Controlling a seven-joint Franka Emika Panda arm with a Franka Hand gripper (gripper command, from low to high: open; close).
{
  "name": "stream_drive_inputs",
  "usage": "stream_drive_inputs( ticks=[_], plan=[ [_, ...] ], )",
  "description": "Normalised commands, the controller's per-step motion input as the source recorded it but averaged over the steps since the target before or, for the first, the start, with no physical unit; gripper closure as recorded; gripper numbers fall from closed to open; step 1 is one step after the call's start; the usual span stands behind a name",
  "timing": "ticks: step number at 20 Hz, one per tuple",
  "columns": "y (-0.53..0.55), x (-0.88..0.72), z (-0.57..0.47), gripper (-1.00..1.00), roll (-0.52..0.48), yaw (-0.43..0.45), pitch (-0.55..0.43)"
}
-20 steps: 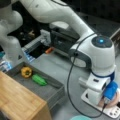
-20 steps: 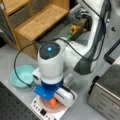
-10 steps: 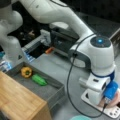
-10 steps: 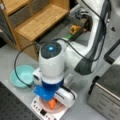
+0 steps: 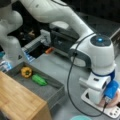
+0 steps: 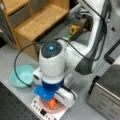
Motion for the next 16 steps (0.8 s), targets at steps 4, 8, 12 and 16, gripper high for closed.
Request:
stream_drive_inputs(
  ticks=[4, 8, 12, 16],
  plan=[
    [0.09, 0.04, 0.14, 1.00, -0.255, 0.091, 0.006],
    [0.09, 0.06, 0.15, 1.00, -0.232, 0.103, 0.043],
    [0.10, 0.07, 0.15, 1.00, -0.213, 0.110, 0.068],
    [0.09, 0.04, 0.20, 1.00, -0.201, 0.127, 0.097]
  ],
)
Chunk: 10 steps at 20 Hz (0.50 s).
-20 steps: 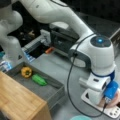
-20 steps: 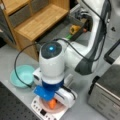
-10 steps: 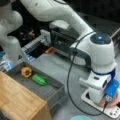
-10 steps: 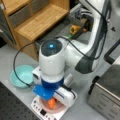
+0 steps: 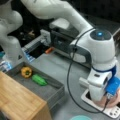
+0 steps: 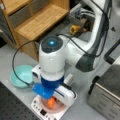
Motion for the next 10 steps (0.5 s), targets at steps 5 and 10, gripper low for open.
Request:
stream_drive_inputs(
  ticks=[5, 10],
  plan=[
    [0.13, 0.00, 0.30, 1.00, -0.179, 0.125, 0.140],
    [0.15, -0.01, 0.33, 1.00, -0.154, 0.112, 0.152]
  ],
)
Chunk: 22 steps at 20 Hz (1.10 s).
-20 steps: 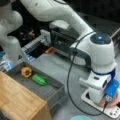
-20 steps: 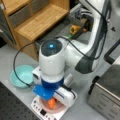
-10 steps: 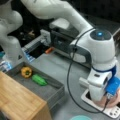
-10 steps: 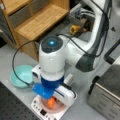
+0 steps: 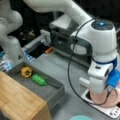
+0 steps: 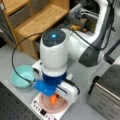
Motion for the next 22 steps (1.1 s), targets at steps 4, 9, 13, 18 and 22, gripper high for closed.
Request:
stream_drive_inputs(
  ticks=[4, 9, 13, 18, 22],
  plan=[
    [0.09, 0.00, 0.26, 1.00, -0.140, 0.083, 0.148],
    [0.02, 0.01, 0.16, 1.00, -0.125, 0.066, 0.124],
    [0.00, -0.05, 0.18, 1.00, -0.109, 0.057, 0.104],
    [-0.01, -0.12, 0.24, 1.00, -0.097, 0.038, 0.111],
    [-0.04, -0.12, 0.19, 1.00, -0.072, 0.080, 0.091]
  ],
)
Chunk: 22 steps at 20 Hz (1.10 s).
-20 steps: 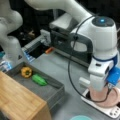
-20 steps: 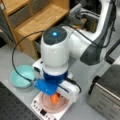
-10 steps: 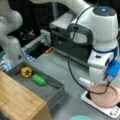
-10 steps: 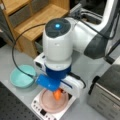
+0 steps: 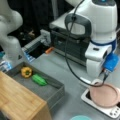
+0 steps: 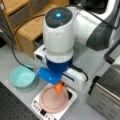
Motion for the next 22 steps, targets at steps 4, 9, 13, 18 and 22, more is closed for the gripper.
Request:
stream_drive_inputs(
  ticks=[4, 9, 13, 18, 22],
  plan=[
    [-0.08, -0.07, 0.09, 1.00, -0.041, 0.185, 0.050],
    [-0.17, -0.06, 0.07, 1.00, -0.135, 0.321, 0.006],
    [-0.23, -0.04, 0.05, 1.00, -0.177, 0.506, -0.026],
    [-0.22, -0.02, 0.02, 1.00, -0.176, 0.417, 0.024],
    [-0.12, -0.01, 0.04, 1.00, -0.194, 0.371, 0.006]
  ],
)
